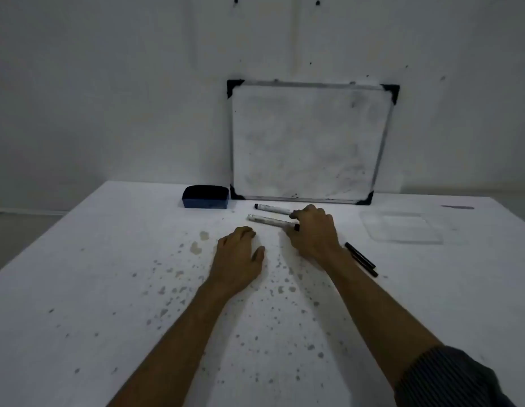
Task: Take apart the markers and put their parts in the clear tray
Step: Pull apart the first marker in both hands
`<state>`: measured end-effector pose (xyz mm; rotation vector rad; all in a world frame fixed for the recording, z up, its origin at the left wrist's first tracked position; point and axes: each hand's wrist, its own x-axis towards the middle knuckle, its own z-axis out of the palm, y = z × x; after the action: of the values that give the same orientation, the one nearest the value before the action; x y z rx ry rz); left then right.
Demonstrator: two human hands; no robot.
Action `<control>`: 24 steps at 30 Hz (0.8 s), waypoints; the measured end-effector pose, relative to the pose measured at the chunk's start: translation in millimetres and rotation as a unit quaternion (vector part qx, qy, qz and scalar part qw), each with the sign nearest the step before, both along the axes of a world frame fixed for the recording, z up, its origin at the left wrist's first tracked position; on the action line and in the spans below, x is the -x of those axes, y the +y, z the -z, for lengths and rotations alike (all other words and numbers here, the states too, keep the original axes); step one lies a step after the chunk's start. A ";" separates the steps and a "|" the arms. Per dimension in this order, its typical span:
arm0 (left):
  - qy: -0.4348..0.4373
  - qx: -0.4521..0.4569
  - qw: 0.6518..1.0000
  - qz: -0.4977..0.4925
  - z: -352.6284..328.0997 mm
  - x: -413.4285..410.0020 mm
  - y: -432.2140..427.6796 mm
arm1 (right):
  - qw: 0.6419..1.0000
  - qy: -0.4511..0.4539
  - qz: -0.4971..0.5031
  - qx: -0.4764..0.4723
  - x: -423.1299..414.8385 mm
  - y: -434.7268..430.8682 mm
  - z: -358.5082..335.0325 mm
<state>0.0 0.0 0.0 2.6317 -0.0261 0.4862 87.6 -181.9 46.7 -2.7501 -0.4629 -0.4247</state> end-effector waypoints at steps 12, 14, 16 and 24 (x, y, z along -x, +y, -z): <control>0.036 0.356 0.934 0.015 -38.7 28.0 -47.0 | 0.937 0.184 -0.048 -0.293 81.6 -24.0 -8.5; 0.016 0.464 0.884 0.063 -46.5 31.3 -51.5 | 0.927 0.214 -0.079 -0.299 101.4 -33.4 -10.4; 0.005 0.528 0.844 0.092 -50.6 34.9 -49.5 | 0.925 0.227 -0.111 -0.284 114.1 -40.9 -9.3; 0.088 0.421 0.884 0.183 -54.3 40.1 -43.3 | 0.898 0.182 -0.072 -0.395 107.9 -55.3 -13.7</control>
<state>-40.1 -43.3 54.3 1.7402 -0.2036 0.0776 -20.4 -237.2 60.4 -1.9212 -0.2987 -0.0247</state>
